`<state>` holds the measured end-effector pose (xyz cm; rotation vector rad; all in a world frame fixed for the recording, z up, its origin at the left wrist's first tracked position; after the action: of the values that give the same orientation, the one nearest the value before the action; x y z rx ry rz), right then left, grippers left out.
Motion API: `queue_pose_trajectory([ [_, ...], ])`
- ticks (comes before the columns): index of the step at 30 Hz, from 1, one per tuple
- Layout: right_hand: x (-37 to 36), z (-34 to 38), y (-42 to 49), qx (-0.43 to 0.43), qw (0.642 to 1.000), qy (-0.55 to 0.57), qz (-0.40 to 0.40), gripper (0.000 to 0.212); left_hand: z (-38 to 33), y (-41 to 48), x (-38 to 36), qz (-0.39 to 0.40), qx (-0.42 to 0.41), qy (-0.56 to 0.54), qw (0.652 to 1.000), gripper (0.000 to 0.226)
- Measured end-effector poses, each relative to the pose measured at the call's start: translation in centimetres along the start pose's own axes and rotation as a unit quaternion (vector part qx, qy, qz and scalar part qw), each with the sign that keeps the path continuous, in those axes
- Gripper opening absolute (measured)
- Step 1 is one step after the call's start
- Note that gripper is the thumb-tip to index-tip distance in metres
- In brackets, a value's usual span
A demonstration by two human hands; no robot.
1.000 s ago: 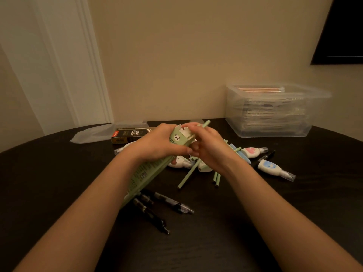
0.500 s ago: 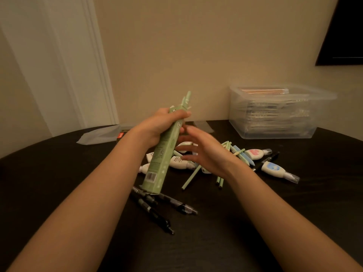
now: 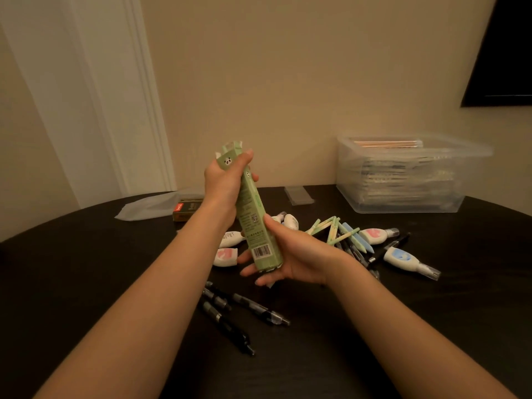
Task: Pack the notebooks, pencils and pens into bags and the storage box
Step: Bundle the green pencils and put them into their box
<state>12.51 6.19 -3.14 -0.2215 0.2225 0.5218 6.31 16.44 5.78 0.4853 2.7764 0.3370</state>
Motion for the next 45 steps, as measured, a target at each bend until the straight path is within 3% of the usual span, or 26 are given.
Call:
queue_pose_trajectory([
  [3,1.0,1.0,-0.1,0.042,0.998,-0.028,-0.049,0.033,-0.6,0.1,-0.5,0.027,-0.014,-0.022,0.999,0.035],
  [7,1.8,2.5,-0.4,0.121,0.987,-0.054,-0.092,0.024,0.5,-0.3,-0.4,0.037,0.070,-0.017,0.997,0.055],
  [12,3.4,4.0,-1.6,0.166,0.928,-0.219,-0.252,0.038,3.8,-3.6,-1.7,0.138,0.135,0.037,0.981,0.036],
  [14,3.1,4.2,-1.8,0.163,0.903,-0.286,-0.276,0.046,4.3,-4.4,-1.6,0.137,0.136,0.003,0.981,0.023],
  [16,2.3,4.4,-1.7,0.163,0.890,-0.337,-0.260,0.040,4.2,-4.6,-0.8,0.108,0.140,-0.055,0.983,0.020],
  [19,1.7,5.3,-2.0,0.138,0.851,-0.435,-0.259,0.015,4.1,-5.2,0.3,0.107,0.148,-0.073,0.981,0.025],
  [22,4.1,6.9,-3.9,0.096,0.777,-0.518,-0.343,0.016,4.3,-6.6,0.9,0.129,0.189,-0.049,0.972,0.017],
  [24,6.6,7.6,-5.7,0.038,0.738,-0.545,-0.396,0.017,4.2,-7.5,1.4,0.145,0.200,0.032,0.968,0.015],
  [26,9.5,7.3,-7.3,-0.050,0.714,-0.555,-0.424,0.016,3.8,-8.0,1.5,0.174,0.178,0.153,0.957,0.033],
  [30,12.8,4.6,-8.1,-0.190,0.705,-0.532,-0.430,0.017,3.2,-8.0,1.8,0.182,0.111,0.330,0.919,0.051],
  [35,13.4,2.7,-7.4,-0.227,0.718,-0.504,-0.423,0.019,2.4,-8.3,2.1,0.194,0.035,0.501,0.842,0.048],
  [41,13.9,1.8,-7.4,-0.215,0.736,-0.470,-0.439,0.019,1.3,-8.3,2.1,0.188,-0.057,0.600,0.775,0.054],
  [43,13.9,2.7,-7.9,-0.177,0.729,-0.472,-0.463,0.017,1.2,-8.1,2.4,0.182,-0.065,0.594,0.781,0.056],
  [45,13.4,4.0,-8.6,-0.102,0.747,-0.442,-0.486,0.023,1.0,-8.0,2.9,0.170,-0.065,0.568,0.803,0.055],
])
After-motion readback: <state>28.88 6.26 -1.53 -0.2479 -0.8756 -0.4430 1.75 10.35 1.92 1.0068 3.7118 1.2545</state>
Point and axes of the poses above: each hand's wrist, its own y-axis towards the middle knuckle, its own x-axis out of the back of the hand, z = x × y, the point moved 9 cm from there along y, towards the middle knuckle, and after that the axes turned 12 degrees about z, right-handed, at the moved point
